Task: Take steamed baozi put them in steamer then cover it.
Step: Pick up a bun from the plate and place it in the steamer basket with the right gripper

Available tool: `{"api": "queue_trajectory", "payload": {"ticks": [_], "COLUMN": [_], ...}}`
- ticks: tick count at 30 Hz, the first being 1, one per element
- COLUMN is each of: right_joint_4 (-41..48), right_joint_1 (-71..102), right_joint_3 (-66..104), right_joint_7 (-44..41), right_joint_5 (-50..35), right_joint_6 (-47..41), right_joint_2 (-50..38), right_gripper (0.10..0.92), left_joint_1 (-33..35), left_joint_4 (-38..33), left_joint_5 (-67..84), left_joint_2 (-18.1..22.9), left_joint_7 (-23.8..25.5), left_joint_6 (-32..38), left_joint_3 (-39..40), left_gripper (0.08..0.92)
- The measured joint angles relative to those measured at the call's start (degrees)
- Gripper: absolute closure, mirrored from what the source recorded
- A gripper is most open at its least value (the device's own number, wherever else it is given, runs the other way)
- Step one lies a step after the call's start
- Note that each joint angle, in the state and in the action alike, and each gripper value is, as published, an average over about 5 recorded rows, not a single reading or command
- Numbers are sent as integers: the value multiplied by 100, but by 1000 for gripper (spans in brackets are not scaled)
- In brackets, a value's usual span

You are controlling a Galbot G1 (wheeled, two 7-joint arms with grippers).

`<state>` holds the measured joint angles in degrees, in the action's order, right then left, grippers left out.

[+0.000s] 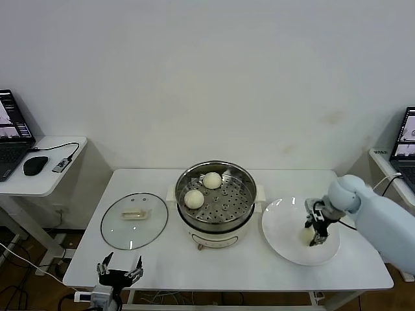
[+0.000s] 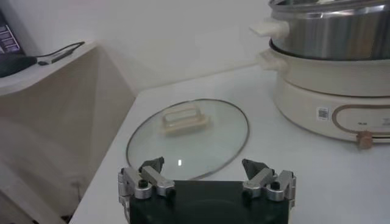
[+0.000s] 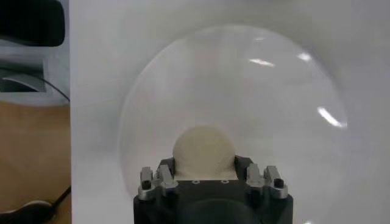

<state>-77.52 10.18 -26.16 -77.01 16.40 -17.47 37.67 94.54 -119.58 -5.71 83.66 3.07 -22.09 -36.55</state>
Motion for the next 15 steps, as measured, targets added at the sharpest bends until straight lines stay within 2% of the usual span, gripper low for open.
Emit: {"api": "queue_trajectory", "payload": {"ticks": [10,15], "right_joint_4": [374,684], "right_joint_1": [-1985,-2652], "right_joint_3": [-1249,-1702], "right_joint_7": [-241,-396], "right_joint_5": [-1000,-1515], "right_joint_6": [72,518], "right_joint_2": [663,1108], "right_gripper": [429,431], "left_joint_1": [-48,-57], "left_joint_4": [-12,-41], "left_joint_5": [98,149], "left_joint_2": [-7,10], "left_joint_7": [-13,-33], "left_joint_6": [6,10], "left_joint_3": [-69,-109], "left_gripper": [177,177]}}
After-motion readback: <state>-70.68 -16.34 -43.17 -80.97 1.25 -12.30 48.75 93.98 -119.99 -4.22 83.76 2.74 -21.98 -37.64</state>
